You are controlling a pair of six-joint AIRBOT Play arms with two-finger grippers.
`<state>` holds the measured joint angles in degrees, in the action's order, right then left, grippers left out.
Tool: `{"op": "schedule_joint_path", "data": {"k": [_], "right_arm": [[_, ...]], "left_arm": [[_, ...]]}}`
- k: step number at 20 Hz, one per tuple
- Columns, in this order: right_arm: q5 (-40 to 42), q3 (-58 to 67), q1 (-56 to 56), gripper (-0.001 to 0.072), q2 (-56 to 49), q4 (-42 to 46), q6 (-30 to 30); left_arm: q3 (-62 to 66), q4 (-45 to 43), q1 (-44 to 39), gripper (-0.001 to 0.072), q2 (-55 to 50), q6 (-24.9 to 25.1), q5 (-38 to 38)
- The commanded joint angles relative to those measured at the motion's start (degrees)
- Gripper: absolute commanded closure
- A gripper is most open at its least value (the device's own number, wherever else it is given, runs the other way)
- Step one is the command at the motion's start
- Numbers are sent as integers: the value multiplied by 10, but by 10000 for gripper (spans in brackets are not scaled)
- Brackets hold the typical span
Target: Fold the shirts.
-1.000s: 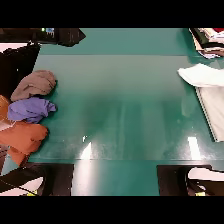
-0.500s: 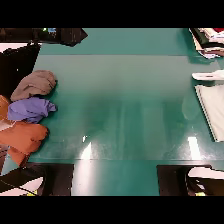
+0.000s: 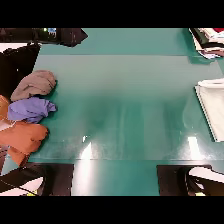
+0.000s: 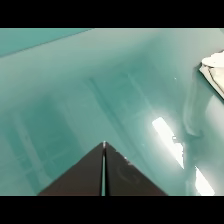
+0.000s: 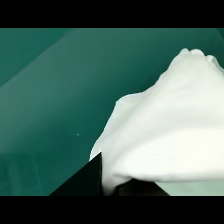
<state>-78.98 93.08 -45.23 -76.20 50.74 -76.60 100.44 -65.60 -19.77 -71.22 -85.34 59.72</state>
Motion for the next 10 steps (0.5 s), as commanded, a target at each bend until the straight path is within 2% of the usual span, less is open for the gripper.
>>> {"op": "schedule_joint_path", "data": {"k": [1, 4, 5, 6, 7, 10], "right_arm": [[-16, -88, -37, 688, 53, 79, -1], [-29, -161, -63, 516, 90, 171, -7], [-31, -183, -72, 383, 99, 192, -18], [-35, -203, -81, 213, 109, 212, -25], [-40, -218, -90, 111, 116, 224, -25], [-37, -228, -89, 109, 135, 215, -27]], "left_arm": [[0, 0, 0, 680, 0, 3, 7], [0, -2, 0, 680, 0, 3, 8], [0, -2, 0, 679, 0, 3, 8], [0, -2, 0, 680, 0, 3, 8], [0, -2, 0, 680, 0, 3, 8], [0, -2, 0, 680, 0, 3, 9]]}}
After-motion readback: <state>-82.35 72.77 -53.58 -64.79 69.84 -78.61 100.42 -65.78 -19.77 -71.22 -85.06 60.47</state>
